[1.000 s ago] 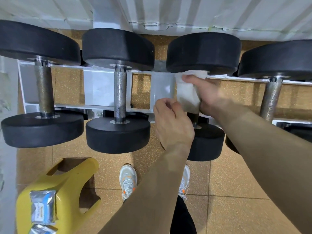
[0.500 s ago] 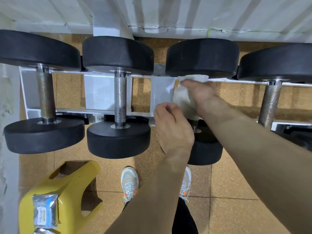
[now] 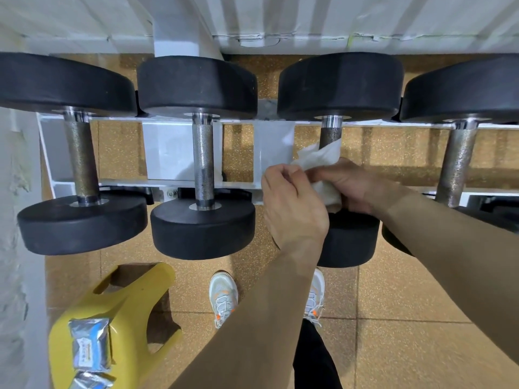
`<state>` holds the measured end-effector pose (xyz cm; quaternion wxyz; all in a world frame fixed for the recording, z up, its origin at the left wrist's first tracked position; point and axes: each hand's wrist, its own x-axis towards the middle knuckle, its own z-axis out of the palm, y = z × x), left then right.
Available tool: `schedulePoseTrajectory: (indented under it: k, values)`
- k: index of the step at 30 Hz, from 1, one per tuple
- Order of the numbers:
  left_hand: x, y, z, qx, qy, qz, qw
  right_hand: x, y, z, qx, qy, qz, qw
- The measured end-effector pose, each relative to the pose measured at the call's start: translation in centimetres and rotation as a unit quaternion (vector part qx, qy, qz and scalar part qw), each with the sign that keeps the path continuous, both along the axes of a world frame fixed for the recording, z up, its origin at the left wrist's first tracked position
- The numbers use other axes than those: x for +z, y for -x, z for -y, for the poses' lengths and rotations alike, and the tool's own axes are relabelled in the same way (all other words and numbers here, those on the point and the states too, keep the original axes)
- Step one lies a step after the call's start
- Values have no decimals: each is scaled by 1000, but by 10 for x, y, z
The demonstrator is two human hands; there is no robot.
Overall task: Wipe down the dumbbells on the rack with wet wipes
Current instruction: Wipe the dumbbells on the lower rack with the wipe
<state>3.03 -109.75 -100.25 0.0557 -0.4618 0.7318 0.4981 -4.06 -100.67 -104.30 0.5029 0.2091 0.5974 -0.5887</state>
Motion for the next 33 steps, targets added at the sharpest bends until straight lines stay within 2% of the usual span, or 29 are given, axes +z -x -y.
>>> schedulePoseTrajectory:
  k: [2,4,6,10,13,16,19,21,24,28,33]
  values:
    - [0,0,0,2,-2,2,1000,0,-5,7,16,-107,-73,991]
    - [-1,0,0,7,-1,6,1000,0,-8,17,15,-248,-120,961]
    - [-2,0,0,5,0,4,1000,1,-1,28,-18,-322,-144,936]
    - [-3,-1,0,-9,3,2,1000,14,33,44,-125,-298,-144,935]
    - [-2,-2,0,-5,-2,4,1000,21,36,40,-166,-180,-107,964]
    - [-1,-2,-1,-3,-5,1,1000,17,17,18,-122,-30,-12,992]
    - [-2,-2,-1,-6,-3,-2,1000,12,-1,4,-8,1,15,1000]
    - [-2,-2,0,-2,-2,-7,1000,9,-4,2,19,-18,-6,1000]
    - [-2,-1,0,-3,-1,-5,1000,5,-2,5,51,-128,-79,987]
    - [-5,0,0,-10,-4,4,1000,5,1,23,89,-336,-197,917]
    - [-6,-2,1,-16,-25,7,1000,6,28,49,-74,-375,-205,901]
